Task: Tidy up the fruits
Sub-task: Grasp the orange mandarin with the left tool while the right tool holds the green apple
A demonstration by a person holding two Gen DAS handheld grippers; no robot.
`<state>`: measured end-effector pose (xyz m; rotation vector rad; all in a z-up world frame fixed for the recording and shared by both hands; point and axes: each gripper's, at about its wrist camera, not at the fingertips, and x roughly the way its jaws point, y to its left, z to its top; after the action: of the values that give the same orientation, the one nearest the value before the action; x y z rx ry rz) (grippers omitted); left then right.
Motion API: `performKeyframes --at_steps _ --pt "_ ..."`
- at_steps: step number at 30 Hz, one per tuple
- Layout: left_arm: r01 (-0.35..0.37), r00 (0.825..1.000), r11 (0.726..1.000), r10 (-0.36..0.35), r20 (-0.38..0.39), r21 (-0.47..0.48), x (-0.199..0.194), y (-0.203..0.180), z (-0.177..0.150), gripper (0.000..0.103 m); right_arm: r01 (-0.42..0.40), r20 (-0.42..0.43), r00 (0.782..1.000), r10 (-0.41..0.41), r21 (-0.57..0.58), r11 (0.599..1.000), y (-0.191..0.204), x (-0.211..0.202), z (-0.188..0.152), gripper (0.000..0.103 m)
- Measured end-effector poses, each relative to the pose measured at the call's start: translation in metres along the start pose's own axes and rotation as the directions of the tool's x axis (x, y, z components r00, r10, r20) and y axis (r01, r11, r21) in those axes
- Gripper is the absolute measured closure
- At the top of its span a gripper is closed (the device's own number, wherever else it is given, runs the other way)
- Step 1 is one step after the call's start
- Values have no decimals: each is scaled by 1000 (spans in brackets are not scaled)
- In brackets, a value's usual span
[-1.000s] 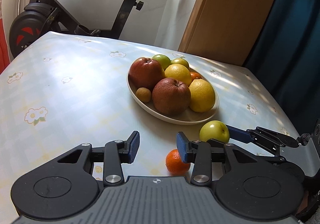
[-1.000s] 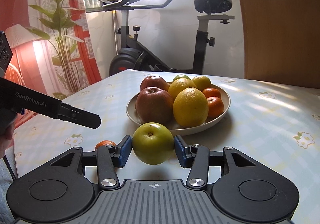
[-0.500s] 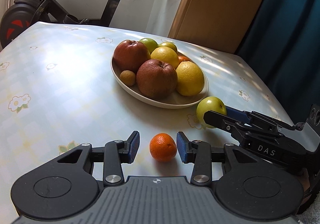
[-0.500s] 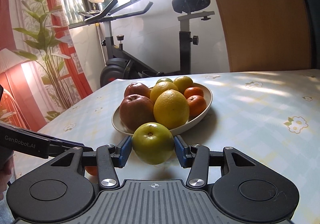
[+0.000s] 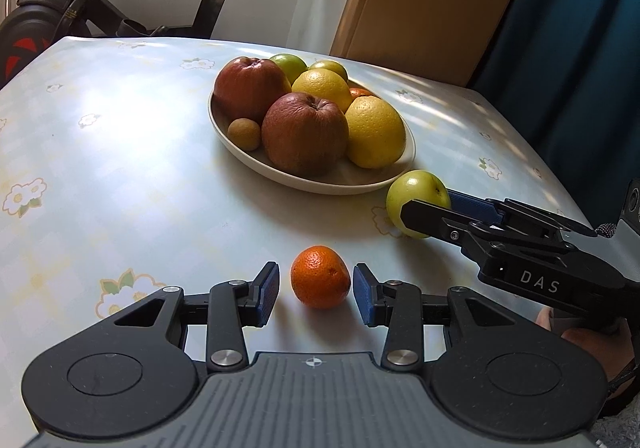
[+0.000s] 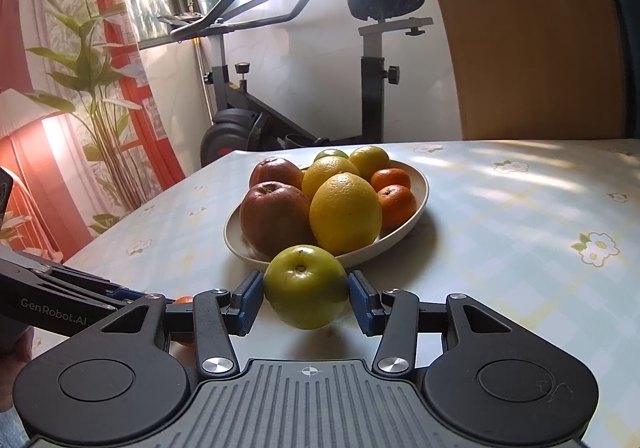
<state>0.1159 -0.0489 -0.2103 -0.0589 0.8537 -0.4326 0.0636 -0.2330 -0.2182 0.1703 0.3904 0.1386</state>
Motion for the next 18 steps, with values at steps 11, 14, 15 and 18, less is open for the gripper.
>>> performKeyframes --at_steps 11,14,15,18 --pt "36 999 999 -36 12 -13 1 3 -2 70 -3 2 1000 3 3 1000 0 0 0 60" --pt "29 999 1000 -30 28 5 -1 2 -2 70 -3 5 1000 3 5 1000 0 0 -1 60" --pt "29 999 1000 -29 34 9 -3 1 -2 70 -2 6 1000 2 5 1000 0 0 -1 60" --pt "26 998 1000 -27 51 14 -8 1 -1 70 -1 7 1000 1 5 1000 0 -1 -1 60"
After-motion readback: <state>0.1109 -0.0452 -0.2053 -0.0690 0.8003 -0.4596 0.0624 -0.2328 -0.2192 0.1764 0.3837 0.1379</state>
